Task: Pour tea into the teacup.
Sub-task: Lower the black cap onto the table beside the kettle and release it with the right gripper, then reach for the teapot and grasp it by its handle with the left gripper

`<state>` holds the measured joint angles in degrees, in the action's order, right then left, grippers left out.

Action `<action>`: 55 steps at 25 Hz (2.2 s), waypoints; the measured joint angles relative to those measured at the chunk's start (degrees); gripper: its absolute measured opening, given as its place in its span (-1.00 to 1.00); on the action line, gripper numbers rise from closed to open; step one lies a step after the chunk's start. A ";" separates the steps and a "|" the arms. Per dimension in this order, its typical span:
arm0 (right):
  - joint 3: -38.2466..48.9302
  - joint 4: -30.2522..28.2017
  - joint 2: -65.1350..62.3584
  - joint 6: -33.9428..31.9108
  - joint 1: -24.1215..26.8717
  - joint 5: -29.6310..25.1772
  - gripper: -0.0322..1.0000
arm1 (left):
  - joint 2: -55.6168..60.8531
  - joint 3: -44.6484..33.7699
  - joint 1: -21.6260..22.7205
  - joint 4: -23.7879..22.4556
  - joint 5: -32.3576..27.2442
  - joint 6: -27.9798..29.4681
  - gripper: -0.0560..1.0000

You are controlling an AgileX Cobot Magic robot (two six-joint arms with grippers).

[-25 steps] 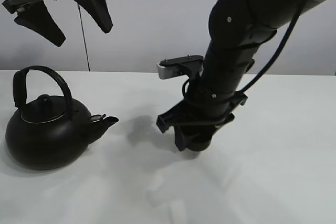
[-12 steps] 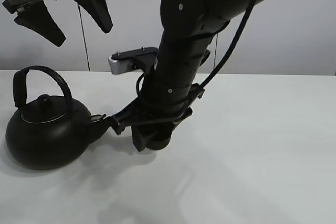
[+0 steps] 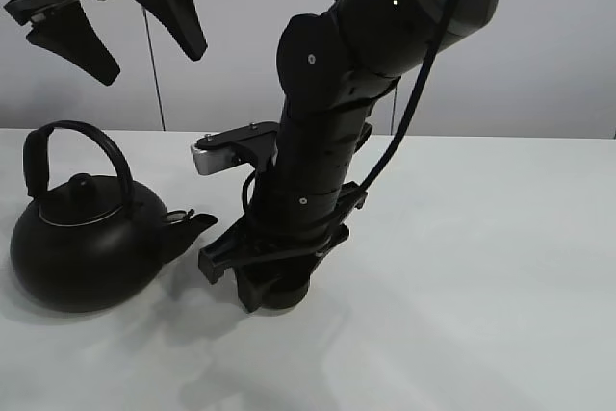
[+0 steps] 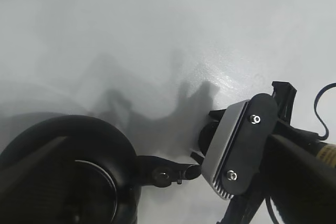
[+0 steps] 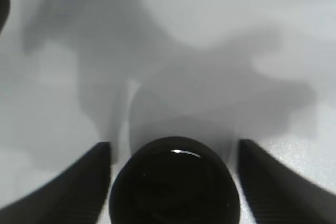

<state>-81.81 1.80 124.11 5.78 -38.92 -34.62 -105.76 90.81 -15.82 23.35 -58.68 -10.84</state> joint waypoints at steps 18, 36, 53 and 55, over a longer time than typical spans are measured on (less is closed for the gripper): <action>-1.23 -4.96 -8.71 -0.70 25.56 -11.73 0.32 | 0.00 0.00 0.00 0.00 0.00 0.00 0.42; 9.24 4.87 -60.01 3.11 52.32 -35.19 0.15 | 0.00 0.00 0.00 0.00 0.00 0.00 0.42; 43.01 -2.89 -124.32 -8.44 41.95 -38.08 0.14 | 0.00 0.00 0.00 0.00 0.00 0.00 0.42; 46.33 -2.89 -125.25 -8.77 40.65 -38.08 0.14 | 0.00 0.00 0.00 0.00 0.00 0.00 0.42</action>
<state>-35.48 -1.09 -1.14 -2.99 1.74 -72.70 -105.76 90.81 -15.82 23.35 -58.68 -10.84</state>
